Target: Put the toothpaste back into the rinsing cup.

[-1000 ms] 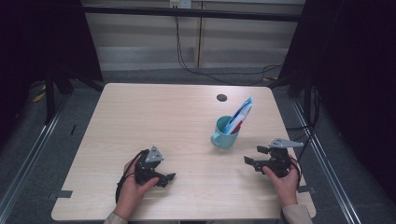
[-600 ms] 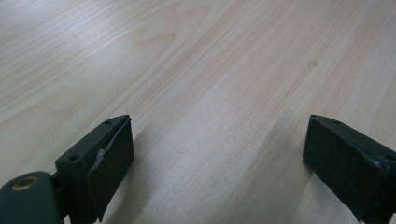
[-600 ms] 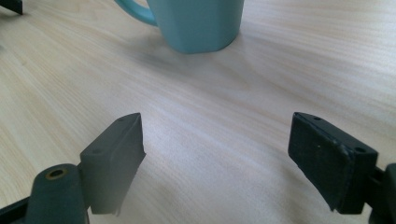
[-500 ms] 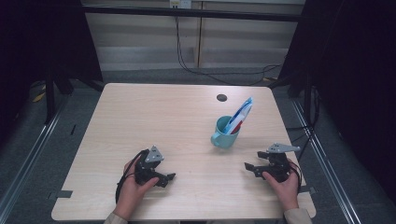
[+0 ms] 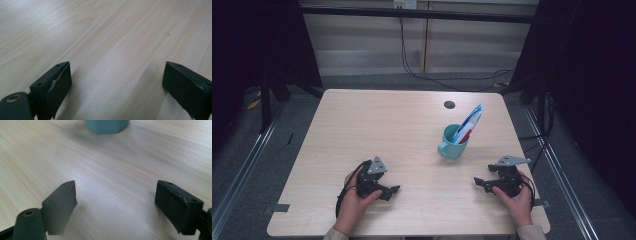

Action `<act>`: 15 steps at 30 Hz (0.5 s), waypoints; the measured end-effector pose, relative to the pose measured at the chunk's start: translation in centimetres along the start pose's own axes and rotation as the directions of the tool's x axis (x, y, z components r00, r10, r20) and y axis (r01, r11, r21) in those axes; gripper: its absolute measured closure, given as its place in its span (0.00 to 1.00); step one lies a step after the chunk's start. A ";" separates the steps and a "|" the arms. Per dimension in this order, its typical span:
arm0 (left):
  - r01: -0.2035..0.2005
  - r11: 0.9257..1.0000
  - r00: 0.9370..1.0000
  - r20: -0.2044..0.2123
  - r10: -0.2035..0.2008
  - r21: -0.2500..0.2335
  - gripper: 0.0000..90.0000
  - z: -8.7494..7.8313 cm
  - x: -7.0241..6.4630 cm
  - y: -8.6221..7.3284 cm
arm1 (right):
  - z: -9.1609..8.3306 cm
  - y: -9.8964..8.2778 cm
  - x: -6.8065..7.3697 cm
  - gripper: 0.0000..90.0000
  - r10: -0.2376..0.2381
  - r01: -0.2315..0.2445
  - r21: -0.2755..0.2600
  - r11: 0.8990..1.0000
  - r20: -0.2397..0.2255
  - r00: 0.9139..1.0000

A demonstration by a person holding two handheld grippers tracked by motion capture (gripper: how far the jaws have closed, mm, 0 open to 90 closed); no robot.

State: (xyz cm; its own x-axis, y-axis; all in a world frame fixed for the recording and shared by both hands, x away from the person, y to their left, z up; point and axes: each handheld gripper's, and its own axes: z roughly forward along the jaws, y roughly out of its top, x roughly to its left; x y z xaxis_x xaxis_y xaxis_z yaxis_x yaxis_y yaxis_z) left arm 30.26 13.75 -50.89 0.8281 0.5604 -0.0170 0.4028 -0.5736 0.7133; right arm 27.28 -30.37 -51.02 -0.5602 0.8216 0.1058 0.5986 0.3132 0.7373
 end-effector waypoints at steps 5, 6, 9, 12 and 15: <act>0.001 1.000 1.000 0.000 -0.001 -0.001 0.10 0.0 0.0 0.0 | 0.0 0.0 0.1 0.18 -0.015 0.015 0.006 1.000 0.008 1.000; 0.000 1.000 1.000 0.000 0.000 -0.001 0.09 0.0 0.0 0.0 | 0.1 0.0 0.2 0.17 -0.020 0.020 0.007 1.000 0.011 1.000; 0.000 1.000 1.000 -0.001 0.000 0.000 0.09 0.0 0.0 0.0 | 0.1 0.0 0.3 0.17 -0.029 0.029 0.015 0.999 0.016 0.999; 0.002 1.000 1.000 0.000 -0.002 -0.003 0.09 0.0 0.0 0.0 | 0.2 0.0 0.6 0.15 -0.071 0.070 0.031 0.997 0.035 0.997; 0.000 1.000 1.000 -0.002 0.000 0.002 0.10 0.0 0.0 0.0 | 0.2 0.0 0.6 0.15 -0.076 0.075 0.034 0.997 0.028 0.997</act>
State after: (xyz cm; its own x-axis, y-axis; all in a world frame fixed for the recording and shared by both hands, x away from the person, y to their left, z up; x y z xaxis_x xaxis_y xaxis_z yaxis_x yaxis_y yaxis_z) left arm 30.25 13.74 -50.88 0.8274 0.5614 -0.0155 0.4033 -0.5748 0.7120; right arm 27.07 -29.79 -51.10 -0.5879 0.8084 0.0309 0.5738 0.3898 0.7203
